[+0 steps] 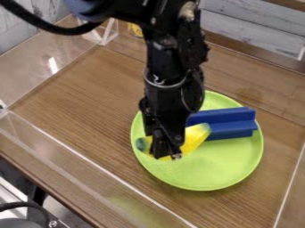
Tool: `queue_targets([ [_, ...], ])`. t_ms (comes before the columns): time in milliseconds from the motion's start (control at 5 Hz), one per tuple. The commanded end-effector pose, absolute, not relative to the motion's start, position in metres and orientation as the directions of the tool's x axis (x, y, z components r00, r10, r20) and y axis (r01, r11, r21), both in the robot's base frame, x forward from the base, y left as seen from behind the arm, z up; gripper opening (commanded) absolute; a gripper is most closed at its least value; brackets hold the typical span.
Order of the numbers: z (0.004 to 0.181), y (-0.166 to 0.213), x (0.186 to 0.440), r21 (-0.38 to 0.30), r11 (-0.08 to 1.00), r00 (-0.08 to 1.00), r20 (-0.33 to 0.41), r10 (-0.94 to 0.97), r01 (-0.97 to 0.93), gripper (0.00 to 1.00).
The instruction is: Remove the banana from inside the green plate and put it on the table
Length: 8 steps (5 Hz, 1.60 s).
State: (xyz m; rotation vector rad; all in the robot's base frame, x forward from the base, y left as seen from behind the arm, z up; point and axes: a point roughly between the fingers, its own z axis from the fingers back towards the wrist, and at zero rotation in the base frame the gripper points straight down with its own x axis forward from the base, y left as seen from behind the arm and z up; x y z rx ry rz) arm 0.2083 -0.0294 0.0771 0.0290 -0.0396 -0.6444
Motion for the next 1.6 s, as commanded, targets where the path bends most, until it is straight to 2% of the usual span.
queue_targets([
  [0,0.097,-0.027,0.217,0.067,0.804,0.8,0.081,-0.595,0.591,0.0],
  [400,0.126,-0.013,0.218,0.089,0.823,0.82,0.079,-0.567,0.561,0.0],
  [1000,0.129,0.002,0.222,0.088,0.816,0.812,0.082,-0.578,0.572,0.0],
  [1400,0.13,0.026,0.234,0.103,0.805,0.802,0.076,-0.592,0.585,0.0],
])
